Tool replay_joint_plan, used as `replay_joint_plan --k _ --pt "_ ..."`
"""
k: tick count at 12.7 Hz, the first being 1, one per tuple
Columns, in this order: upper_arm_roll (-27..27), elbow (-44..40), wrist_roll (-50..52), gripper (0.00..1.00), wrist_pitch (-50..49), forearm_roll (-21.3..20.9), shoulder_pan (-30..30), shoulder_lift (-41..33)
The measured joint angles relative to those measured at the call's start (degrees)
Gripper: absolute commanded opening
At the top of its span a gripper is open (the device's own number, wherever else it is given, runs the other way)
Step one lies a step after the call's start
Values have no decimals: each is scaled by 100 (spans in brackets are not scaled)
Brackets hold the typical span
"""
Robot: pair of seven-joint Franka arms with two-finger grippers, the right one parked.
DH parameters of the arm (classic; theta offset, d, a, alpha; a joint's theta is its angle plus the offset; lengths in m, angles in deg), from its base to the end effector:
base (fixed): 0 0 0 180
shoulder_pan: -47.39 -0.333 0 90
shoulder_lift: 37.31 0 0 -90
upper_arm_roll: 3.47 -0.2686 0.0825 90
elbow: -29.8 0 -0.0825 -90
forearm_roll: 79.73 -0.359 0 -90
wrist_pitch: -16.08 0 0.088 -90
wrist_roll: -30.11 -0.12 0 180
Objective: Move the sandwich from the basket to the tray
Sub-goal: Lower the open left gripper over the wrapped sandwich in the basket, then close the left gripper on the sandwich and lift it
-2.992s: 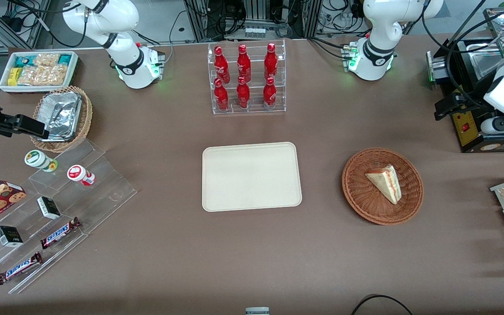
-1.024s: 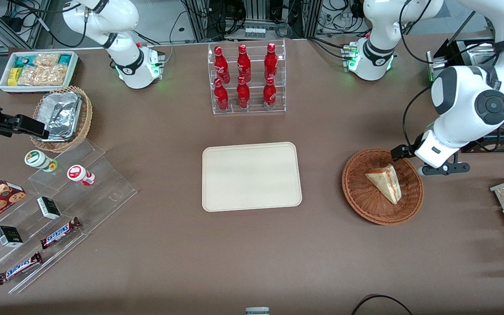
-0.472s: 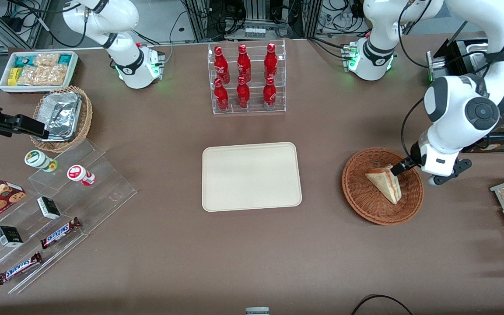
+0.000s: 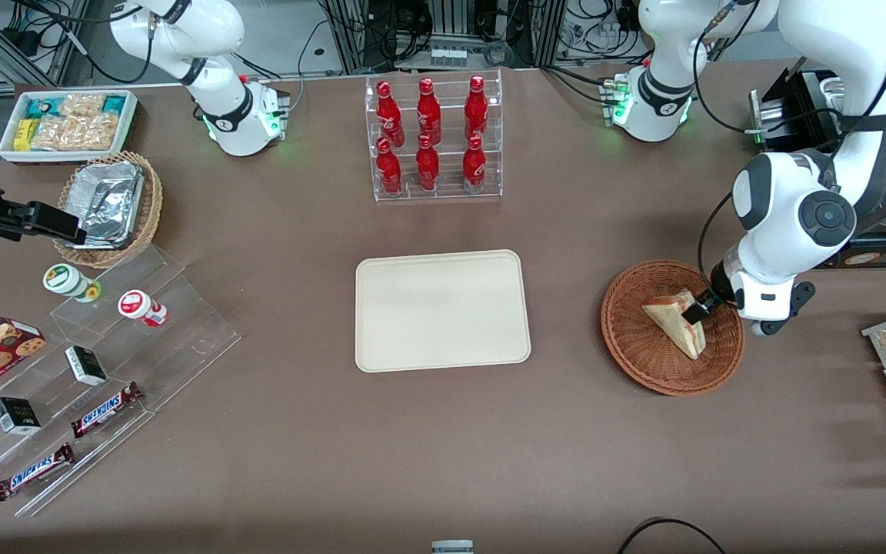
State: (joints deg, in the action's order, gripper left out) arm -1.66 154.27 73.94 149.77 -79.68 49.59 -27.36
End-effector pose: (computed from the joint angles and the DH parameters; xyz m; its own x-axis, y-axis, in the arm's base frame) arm 0.5270 -0.0371 0.2699 0.7673 0.6411 -0.0133 0.6412 -0.7674 -0.0044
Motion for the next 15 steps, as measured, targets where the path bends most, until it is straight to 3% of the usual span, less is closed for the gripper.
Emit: replay_joint_plan --k 9,10,11,12,13,15 --pt "35 -5 403 100 439 2 203 589" --pt "33 -5 411 95 463 2 202 631" --pt "29 -5 419 78 480 3 202 667" --pt "24 -5 422 49 487 3 201 689" --pt "18 -5 426 27 487 3 200 703" --pt "15 -5 428 7 487 3 200 723"
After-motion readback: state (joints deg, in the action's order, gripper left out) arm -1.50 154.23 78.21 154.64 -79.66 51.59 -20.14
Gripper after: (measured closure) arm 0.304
